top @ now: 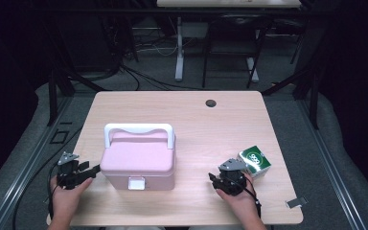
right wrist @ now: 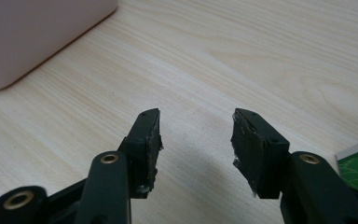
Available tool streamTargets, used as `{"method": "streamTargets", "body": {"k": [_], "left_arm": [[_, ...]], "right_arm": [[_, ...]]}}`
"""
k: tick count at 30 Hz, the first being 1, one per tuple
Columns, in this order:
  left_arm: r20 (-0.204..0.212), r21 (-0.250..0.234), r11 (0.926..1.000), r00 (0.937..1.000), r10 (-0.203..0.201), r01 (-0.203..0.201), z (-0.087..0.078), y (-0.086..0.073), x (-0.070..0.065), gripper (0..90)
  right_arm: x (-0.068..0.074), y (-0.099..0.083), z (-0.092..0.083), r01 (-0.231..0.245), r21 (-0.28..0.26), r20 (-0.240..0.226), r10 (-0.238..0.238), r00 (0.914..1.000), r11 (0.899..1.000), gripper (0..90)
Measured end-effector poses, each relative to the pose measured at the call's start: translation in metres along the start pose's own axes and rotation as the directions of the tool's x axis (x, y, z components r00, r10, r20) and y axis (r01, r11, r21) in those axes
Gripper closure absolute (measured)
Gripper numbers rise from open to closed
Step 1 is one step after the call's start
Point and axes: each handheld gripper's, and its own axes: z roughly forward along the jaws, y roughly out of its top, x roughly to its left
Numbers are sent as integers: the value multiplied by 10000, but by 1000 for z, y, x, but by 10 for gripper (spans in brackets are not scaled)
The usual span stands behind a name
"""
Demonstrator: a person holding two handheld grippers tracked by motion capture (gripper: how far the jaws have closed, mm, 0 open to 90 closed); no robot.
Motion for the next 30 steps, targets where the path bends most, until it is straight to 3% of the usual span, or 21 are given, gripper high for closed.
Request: {"method": "streamTargets", "body": {"k": [4,8,12,18,23,25,26,28,30], "left_arm": [[-209,-200,9994,9994,279,-283,-9,2,-4,448],[-189,-383,9990,9996,205,-212,-15,3,-4,467],[-7,-441,9990,10000,-18,17,-16,3,-5,476],[287,-511,9986,9995,163,-149,-15,4,-8,594],[889,-539,9984,9959,-138,186,-11,7,-13,725],[1103,-413,9991,9939,-32,79,-9,8,-16,778],[1178,-398,9992,9930,76,-29,-7,9,-18,797],[1282,-350,9993,9916,156,-112,-4,10,-21,844],[1404,-375,9991,9898,230,-178,-3,11,-24,891]], "right_arm": [[-2,2,-8,10,-443,205,-1,9998,9990,511],[-2,3,-13,-195,-718,599,239,9979,9972,493],[-3,2,-12,-519,-755,443,554,9975,9958,514],[-1,2,-11,-628,-1128,222,657,9976,9916,686],[5,3,-5,-632,-1060,-477,584,9972,9924,793],[10,4,-2,-564,-926,-443,525,9976,9941,833],[12,4,1,-576,-931,-726,510,9961,9940,854],[17,7,5,-559,-824,-677,504,9964,9950,879],[25,11,12,-360,-771,-918,289,9954,9964,898]]}}
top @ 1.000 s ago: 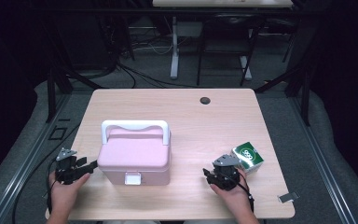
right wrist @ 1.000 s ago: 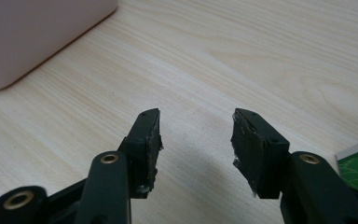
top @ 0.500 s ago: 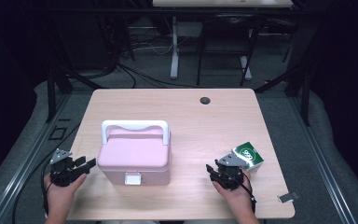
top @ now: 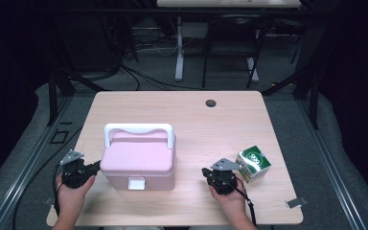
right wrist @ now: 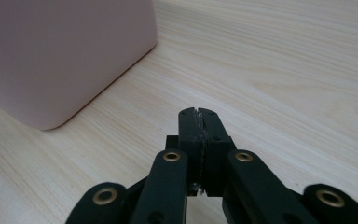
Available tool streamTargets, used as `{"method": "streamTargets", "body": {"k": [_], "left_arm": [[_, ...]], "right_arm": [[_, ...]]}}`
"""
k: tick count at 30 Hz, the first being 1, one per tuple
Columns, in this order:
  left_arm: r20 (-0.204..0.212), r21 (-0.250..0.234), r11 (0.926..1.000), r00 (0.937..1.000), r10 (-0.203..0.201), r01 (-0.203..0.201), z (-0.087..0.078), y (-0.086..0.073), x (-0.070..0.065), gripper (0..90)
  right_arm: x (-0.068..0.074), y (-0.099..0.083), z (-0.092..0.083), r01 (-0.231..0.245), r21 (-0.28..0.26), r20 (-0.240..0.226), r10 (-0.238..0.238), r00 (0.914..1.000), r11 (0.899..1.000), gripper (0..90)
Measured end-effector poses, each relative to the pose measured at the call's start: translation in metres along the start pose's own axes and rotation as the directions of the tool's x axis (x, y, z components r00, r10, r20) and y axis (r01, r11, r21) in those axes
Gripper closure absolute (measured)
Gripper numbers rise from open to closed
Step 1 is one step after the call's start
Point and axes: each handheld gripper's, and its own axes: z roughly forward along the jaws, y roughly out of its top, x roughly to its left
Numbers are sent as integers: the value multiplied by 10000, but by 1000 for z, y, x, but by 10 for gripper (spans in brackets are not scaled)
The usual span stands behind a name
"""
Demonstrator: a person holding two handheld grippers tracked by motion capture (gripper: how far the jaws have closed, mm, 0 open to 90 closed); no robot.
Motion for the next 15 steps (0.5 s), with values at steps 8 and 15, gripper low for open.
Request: {"method": "streamTargets", "body": {"k": [8,15], "left_arm": [[266,-75,9998,9995,180,-178,4,1,-9,900],[143,-54,9990,9990,435,-434,8,0,-14,900]], "right_arm": [[10,10,7,76,-95,-539,-81,9985,9999,900],[22,25,17,236,-330,-522,-253,9983,9992,900]]}}
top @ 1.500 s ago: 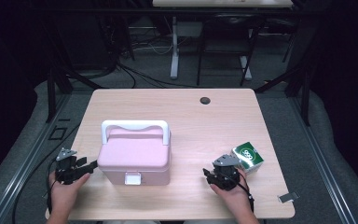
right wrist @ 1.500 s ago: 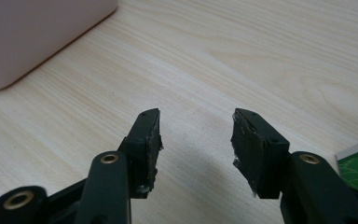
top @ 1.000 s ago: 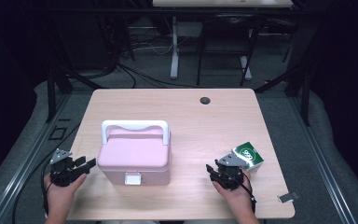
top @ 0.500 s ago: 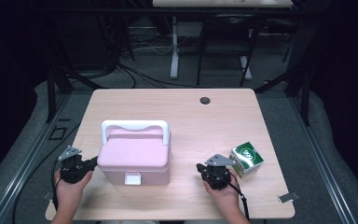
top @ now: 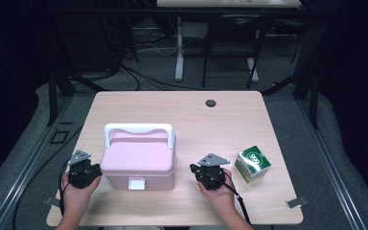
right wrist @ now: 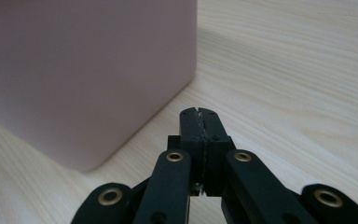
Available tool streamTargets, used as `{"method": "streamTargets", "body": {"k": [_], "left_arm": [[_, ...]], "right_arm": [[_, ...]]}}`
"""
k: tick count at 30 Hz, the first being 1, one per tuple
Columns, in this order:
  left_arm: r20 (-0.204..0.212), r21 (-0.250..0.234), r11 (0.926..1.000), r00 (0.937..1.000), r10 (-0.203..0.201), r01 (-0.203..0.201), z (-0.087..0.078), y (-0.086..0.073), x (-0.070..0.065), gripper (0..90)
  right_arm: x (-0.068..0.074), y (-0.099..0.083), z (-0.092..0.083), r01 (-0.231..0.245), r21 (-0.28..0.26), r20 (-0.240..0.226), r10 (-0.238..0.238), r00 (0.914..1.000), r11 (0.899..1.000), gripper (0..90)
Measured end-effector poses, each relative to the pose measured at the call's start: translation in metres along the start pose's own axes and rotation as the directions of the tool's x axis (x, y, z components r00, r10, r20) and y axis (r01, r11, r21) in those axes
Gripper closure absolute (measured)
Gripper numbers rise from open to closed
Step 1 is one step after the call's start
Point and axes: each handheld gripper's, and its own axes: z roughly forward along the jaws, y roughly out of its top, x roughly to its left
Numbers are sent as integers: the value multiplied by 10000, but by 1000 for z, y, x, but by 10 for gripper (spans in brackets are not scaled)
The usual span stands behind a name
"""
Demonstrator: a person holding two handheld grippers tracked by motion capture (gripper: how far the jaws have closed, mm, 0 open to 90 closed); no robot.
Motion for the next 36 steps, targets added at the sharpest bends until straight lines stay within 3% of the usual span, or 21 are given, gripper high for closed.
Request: {"method": "streamTargets", "body": {"k": [2,7,11,13,17,22,28,32,33,36], "left_arm": [[-7,-2,10000,10000,13,-13,0,0,0,900],[390,43,10000,9992,-52,51,3,-1,-3,900],[634,149,9998,9978,-168,159,6,0,-10,900],[712,196,9994,9970,-303,290,6,0,-17,900],[962,201,9991,9946,-380,362,7,1,-24,900],[1161,349,9994,9932,-104,64,9,1,-40,900],[1698,443,9988,9854,132,-211,15,-1,-60,900],[1848,474,9983,9825,231,-324,19,-1,-72,900],[1769,545,9973,9835,385,-489,20,-1,-76,900],[1788,524,9976,9833,342,-442,21,-1,-77,900]], "right_arm": [[5,5,8,-185,35,-383,186,9991,9998,900],[12,8,14,-331,34,-245,332,9991,9994,900],[13,11,16,-539,-130,-584,531,9969,9985,900],[14,10,12,-421,-60,-151,420,9990,9991,900],[8,6,3,-550,-6,-250,550,9982,9985,900],[3,-1,-8,-619,14,0,619,9981,9981,900],[-9,-12,-29,-717,107,41,717,9974,9974,900],[-14,-20,-41,-936,112,255,932,9953,9956,900],[-15,-24,-46,-1192,41,389,1189,9921,9929,900],[-16,-25,-48,-1117,23,220,1117,9935,9937,900]]}}
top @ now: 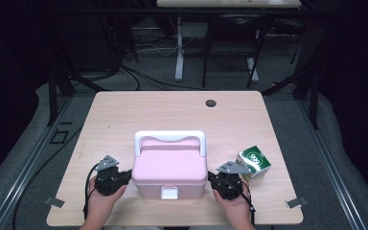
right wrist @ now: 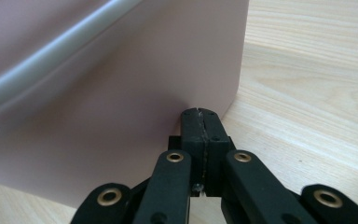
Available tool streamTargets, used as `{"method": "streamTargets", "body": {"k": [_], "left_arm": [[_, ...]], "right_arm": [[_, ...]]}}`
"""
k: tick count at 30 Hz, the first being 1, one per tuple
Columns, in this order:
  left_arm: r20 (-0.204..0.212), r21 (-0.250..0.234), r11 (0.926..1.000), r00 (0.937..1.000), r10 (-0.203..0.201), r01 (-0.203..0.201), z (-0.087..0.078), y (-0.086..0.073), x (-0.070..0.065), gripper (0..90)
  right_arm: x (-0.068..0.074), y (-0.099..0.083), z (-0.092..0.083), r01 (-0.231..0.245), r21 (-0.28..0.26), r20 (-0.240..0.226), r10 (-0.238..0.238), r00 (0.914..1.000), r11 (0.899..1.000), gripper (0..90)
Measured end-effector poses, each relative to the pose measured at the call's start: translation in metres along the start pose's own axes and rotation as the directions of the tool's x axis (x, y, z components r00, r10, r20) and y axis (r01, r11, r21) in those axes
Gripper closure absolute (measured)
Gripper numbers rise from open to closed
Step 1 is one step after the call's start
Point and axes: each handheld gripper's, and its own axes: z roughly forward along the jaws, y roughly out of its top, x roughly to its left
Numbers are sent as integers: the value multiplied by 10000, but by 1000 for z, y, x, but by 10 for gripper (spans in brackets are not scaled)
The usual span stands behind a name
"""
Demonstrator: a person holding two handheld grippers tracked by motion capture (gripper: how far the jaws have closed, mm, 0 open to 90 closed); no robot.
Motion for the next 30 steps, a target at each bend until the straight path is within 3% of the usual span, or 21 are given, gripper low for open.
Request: {"method": "streamTargets", "body": {"k": [1,7,17,23,25,26,30], "left_arm": [[30,38,10000,10000,28,-28,0,0,0,900],[148,54,9999,9999,86,-86,0,-1,-3,900],[162,59,10000,9998,79,-80,0,-2,-4,900],[320,-6,9999,9994,110,-110,-2,0,-2,897],[370,-39,9999,9992,124,-122,-4,1,-1,887],[523,-159,9998,9986,100,-92,-9,3,1,841],[640,-293,9995,9978,167,-148,-16,8,3,754]], "right_arm": [[3,-1,-2,302,158,664,-312,9973,9994,900],[-2,-3,-3,138,215,231,-143,9996,9997,900],[3,-4,-4,367,248,543,-380,9978,9990,900],[1,-3,-3,427,271,430,-439,9981,9987,900],[0,-3,-4,376,335,442,-391,9983,9987,893],[-3,0,-8,391,123,218,-394,9990,9992,853],[-6,4,-14,367,-47,119,-367,9993,9993,796]]}}
